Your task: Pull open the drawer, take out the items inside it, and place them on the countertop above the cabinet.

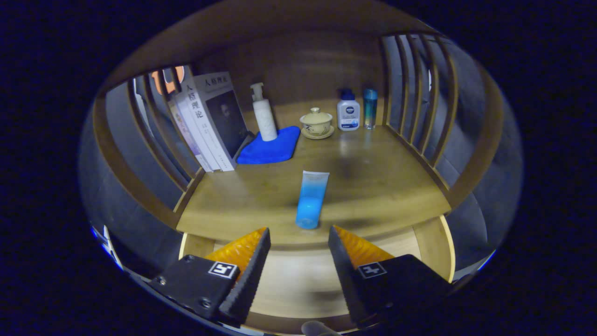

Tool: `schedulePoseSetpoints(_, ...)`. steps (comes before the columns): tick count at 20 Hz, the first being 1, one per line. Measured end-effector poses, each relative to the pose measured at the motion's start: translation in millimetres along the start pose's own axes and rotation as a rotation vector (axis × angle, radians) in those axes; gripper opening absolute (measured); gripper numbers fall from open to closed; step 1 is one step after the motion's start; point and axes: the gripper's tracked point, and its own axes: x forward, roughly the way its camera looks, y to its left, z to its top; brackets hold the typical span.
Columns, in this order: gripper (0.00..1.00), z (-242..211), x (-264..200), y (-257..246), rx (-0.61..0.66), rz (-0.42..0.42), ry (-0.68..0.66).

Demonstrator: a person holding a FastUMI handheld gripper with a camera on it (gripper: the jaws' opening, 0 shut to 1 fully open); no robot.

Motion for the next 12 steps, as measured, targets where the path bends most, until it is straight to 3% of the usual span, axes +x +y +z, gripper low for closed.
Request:
schedulePoseSetpoints(5, 0.83, -37.1, -54.1, 1.8, 0.039, 0.054, -0.146)
schedulePoseSetpoints(9, 0.84, -60.5, -98.0, -11.1, -0.021, 0.009, -0.318)
schedulePoseSetpoints(11, 1.0, -76.1, -114.9, -12.4, -0.04, 0.002, -0.376)
schedulePoseSetpoints(12, 0.98, -83.9, -123.8, -13.1, -0.037, 0.005, -0.4)
